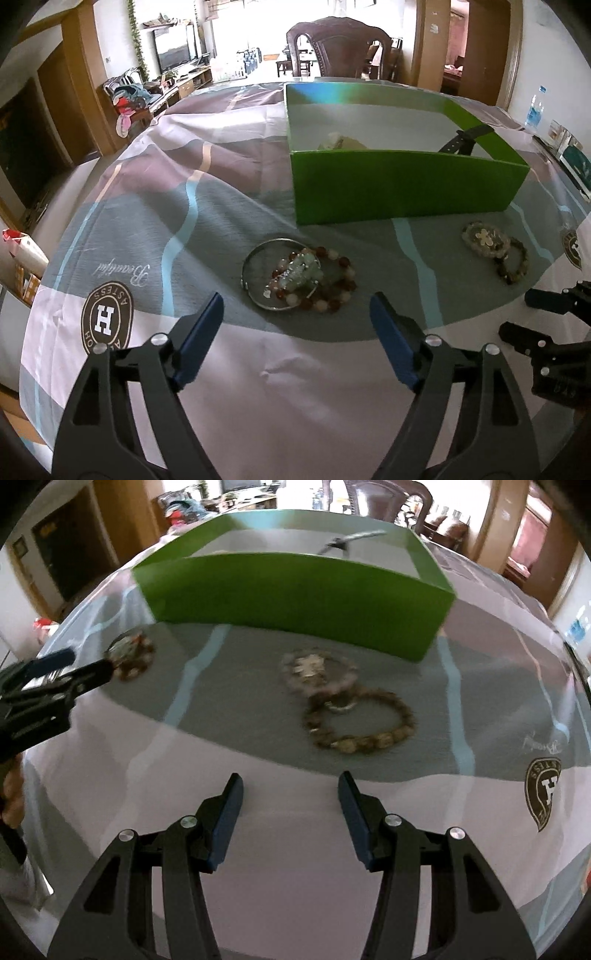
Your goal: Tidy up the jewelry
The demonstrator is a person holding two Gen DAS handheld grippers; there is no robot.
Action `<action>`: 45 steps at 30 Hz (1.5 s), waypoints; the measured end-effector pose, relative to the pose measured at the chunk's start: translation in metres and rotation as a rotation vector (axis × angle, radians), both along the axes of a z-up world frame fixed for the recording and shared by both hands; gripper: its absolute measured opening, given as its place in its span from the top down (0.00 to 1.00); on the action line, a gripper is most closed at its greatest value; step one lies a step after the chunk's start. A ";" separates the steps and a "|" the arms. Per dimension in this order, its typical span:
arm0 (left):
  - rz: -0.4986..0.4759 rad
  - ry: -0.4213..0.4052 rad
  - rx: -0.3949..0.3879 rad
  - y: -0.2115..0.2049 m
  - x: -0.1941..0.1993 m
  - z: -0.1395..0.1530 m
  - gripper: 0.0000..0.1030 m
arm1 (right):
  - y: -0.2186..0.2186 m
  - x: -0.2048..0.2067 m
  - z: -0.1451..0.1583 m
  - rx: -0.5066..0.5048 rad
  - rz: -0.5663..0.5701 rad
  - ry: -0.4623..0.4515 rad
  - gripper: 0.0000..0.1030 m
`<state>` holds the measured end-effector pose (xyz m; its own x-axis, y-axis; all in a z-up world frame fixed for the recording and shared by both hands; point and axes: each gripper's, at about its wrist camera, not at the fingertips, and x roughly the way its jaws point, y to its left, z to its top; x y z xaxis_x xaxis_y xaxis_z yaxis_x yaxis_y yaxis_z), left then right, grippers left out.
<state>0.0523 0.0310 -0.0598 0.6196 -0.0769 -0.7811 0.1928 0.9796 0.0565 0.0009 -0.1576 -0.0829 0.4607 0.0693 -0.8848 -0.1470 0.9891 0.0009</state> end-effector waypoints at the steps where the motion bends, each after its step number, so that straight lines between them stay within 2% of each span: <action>1: -0.001 -0.003 0.006 0.000 -0.001 -0.001 0.20 | 0.001 0.001 0.003 -0.002 -0.013 -0.009 0.48; 6: 0.004 -0.006 0.023 0.000 -0.002 -0.004 0.19 | -0.024 0.023 0.013 0.033 -0.146 -0.054 0.48; 9: 0.006 0.001 0.021 -0.001 0.001 -0.006 0.17 | -0.036 0.040 0.006 0.075 -0.217 -0.048 0.48; 13: -0.010 0.015 0.034 -0.006 0.003 -0.010 0.17 | -0.027 0.048 -0.005 0.044 -0.199 -0.029 0.47; 16: -0.016 0.018 0.039 -0.009 0.004 -0.012 0.16 | -0.016 0.041 -0.006 0.006 -0.153 -0.051 0.46; 18: -0.015 0.020 0.039 -0.009 0.004 -0.013 0.16 | -0.010 0.037 -0.005 0.014 -0.114 -0.045 0.51; 20: -0.017 0.024 0.039 -0.010 0.005 -0.014 0.15 | -0.005 0.031 -0.004 0.020 -0.067 -0.047 0.70; 21: -0.018 0.025 0.040 -0.011 0.006 -0.014 0.15 | -0.003 0.029 -0.004 0.020 -0.052 -0.047 0.75; 22: -0.021 0.027 0.041 -0.012 0.007 -0.014 0.15 | -0.002 0.026 -0.004 0.023 -0.035 -0.045 0.84; 23: -0.023 0.028 0.041 -0.012 0.007 -0.015 0.15 | 0.000 0.025 -0.003 0.026 -0.024 -0.043 0.86; 28: -0.036 0.032 0.041 -0.015 0.007 -0.014 0.13 | 0.011 0.008 -0.003 0.048 0.017 -0.028 0.86; 33: -0.036 0.039 0.042 -0.016 0.006 -0.014 0.12 | 0.005 0.006 0.003 0.078 -0.024 -0.028 0.85; 34: -0.035 0.040 0.043 -0.016 0.006 -0.014 0.12 | 0.003 0.007 0.004 0.081 -0.038 -0.032 0.82; 35: -0.034 0.041 0.043 -0.016 0.005 -0.014 0.12 | 0.000 0.004 0.005 0.086 -0.058 -0.034 0.74; 37: -0.031 0.042 0.041 -0.016 0.004 -0.014 0.12 | -0.004 0.002 0.008 0.091 -0.079 -0.049 0.63; 45: -0.037 0.038 0.042 -0.019 0.002 -0.013 0.11 | -0.025 0.002 0.006 0.084 -0.153 -0.055 0.60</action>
